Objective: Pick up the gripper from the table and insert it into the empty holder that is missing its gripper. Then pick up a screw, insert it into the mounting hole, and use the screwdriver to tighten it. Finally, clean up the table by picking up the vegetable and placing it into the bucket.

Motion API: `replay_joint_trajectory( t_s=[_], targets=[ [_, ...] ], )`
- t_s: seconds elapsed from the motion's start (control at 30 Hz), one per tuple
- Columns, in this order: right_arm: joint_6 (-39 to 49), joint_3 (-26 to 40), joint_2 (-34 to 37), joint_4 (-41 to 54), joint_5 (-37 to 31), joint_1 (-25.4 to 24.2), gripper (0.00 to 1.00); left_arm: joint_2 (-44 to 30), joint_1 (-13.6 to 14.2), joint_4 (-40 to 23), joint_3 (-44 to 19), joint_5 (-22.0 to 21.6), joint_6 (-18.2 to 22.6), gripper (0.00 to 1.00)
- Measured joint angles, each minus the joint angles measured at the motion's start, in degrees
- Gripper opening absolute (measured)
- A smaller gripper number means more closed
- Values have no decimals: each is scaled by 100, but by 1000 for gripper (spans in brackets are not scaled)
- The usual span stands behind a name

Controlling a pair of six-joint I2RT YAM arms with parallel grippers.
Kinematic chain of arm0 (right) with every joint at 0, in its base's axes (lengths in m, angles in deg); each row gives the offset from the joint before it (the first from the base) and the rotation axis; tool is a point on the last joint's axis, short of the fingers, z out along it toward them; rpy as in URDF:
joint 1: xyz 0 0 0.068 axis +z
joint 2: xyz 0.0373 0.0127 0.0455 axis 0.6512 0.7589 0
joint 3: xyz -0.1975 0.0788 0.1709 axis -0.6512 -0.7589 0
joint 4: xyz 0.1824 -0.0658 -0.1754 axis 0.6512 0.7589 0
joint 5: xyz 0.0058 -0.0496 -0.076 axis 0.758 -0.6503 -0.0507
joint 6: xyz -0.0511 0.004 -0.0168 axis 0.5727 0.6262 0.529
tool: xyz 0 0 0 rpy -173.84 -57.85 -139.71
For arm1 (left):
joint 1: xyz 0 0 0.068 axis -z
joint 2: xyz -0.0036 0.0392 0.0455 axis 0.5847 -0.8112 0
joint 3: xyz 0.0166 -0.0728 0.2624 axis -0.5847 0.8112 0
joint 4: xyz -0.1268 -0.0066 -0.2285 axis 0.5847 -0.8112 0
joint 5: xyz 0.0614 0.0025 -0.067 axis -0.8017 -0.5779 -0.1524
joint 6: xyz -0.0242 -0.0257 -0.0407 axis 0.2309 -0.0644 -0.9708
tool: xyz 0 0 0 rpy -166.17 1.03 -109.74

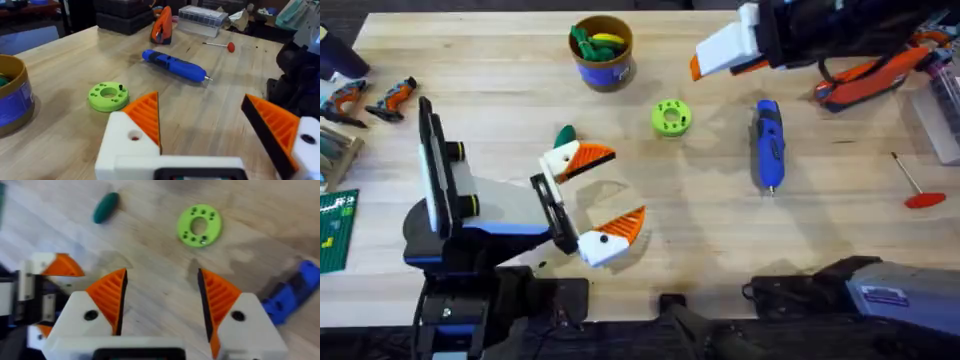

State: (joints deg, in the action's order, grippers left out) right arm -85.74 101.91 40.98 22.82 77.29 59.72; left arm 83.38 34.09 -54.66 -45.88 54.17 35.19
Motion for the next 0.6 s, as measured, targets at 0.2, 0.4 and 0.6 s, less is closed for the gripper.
replay_joint_trajectory(
  t_s=[0.2,0.4,0.6],
  targets=[
    [232,652,497,659,-1407,466,756,0,0,0,0,0,0,985],
    [437,744,977,912,-1987,629,759,-2,0,0,0,0,1,985],
    [769,746,1145,1117,-2146,636,759,-1,0,0,0,0,0,985]
  ],
)
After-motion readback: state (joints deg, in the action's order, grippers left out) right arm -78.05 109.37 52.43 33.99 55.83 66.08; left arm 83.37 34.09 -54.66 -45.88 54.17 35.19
